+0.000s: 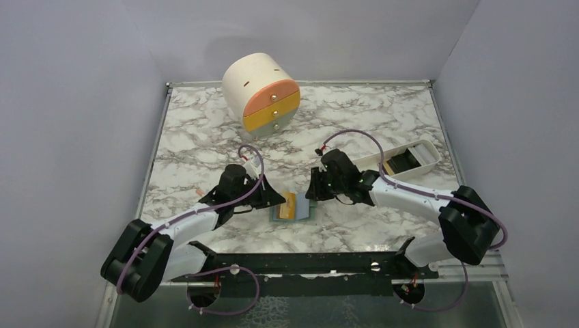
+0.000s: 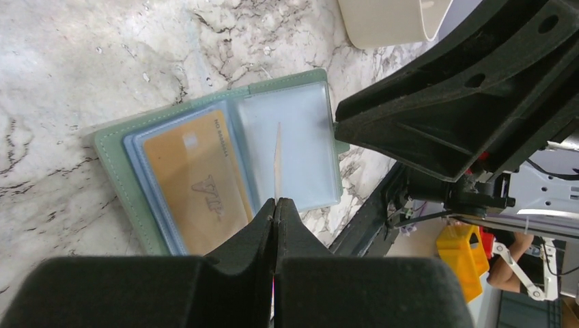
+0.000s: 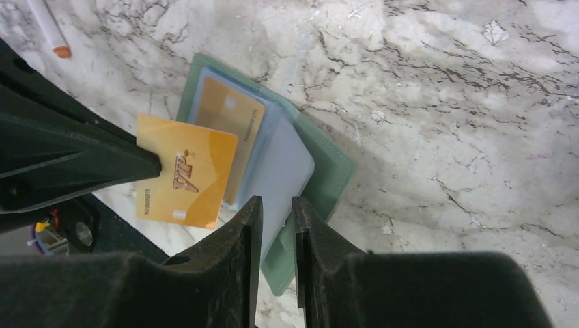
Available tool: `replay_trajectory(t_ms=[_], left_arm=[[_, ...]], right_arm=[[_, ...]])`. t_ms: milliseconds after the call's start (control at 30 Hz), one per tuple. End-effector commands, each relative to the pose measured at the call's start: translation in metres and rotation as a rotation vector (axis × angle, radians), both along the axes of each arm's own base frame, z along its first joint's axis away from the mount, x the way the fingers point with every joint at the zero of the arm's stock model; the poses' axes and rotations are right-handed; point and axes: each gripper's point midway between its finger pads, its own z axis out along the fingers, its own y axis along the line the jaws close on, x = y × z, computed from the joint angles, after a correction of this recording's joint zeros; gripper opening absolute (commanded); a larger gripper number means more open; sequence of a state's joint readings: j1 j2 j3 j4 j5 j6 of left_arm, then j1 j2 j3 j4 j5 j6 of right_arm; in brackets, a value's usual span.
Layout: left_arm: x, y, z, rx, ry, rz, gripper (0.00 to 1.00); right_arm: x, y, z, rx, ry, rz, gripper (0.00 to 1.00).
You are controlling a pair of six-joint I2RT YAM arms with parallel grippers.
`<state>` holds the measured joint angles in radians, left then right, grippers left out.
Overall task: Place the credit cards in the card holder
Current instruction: Insert the credit card into the card holder.
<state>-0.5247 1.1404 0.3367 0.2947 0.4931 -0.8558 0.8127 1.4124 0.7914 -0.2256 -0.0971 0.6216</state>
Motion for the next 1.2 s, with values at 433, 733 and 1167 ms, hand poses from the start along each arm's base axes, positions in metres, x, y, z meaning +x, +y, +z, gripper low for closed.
replay_trajectory(t_ms=[433, 733, 1167], left_arm=[[0.008, -0.013, -0.008, 0.0, -0.02, -0.09, 0.0], [0.009, -0.013, -0.02, 0.022, 0.009, -0.087, 0.0], [0.012, -0.016, -0.033, 0.015, 0.083, -0.052, 0.0]], right_arm=[[0.003, -0.018, -0.042, -0.161, -0.013, 0.016, 0.2], [0.003, -0.021, -0.049, -0.182, -0.013, 0.016, 0.19], [-0.002, -0.034, -0.068, -0.237, 0.0, 0.009, 0.19]])
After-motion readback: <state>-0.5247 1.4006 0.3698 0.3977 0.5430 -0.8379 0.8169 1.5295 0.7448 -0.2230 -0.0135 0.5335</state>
